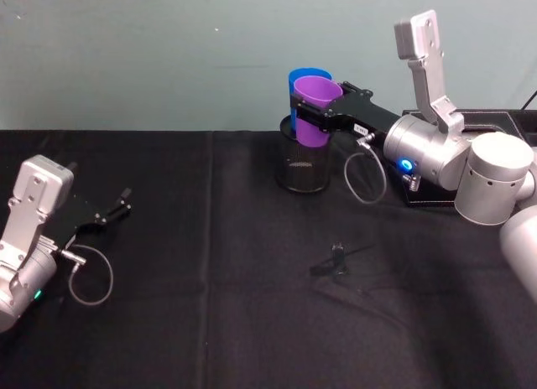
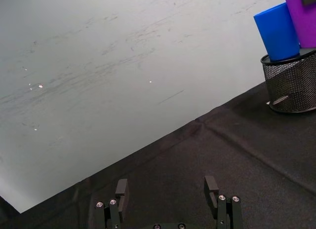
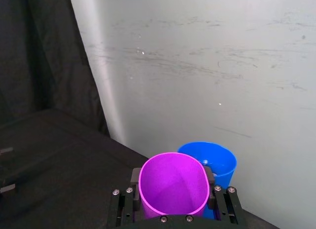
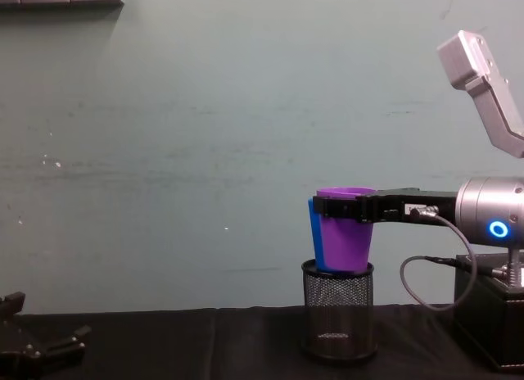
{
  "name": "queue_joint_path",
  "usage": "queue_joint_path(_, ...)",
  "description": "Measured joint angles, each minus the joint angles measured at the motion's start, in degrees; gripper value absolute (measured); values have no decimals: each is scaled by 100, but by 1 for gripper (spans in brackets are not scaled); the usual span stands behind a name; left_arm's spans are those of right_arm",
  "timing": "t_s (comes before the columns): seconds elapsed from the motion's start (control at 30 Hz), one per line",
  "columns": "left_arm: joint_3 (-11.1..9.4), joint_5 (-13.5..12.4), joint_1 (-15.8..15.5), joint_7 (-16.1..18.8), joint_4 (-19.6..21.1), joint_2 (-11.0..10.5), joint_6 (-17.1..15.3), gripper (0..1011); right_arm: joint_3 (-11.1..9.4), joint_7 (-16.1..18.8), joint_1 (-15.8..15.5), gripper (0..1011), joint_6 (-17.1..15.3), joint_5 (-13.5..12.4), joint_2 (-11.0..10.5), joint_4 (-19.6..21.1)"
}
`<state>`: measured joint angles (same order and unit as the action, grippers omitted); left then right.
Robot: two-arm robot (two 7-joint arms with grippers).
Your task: Pick up one cup with a gripper and tap it against the other cup.
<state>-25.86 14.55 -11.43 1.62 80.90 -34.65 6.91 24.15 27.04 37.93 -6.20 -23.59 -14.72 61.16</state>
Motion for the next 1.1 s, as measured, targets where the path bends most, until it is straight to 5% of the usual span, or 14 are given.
queue_joint_path(1.1, 0, 0, 0, 0, 0, 0, 0, 1000, -5, 25, 55, 726, -30, -10, 21, -58)
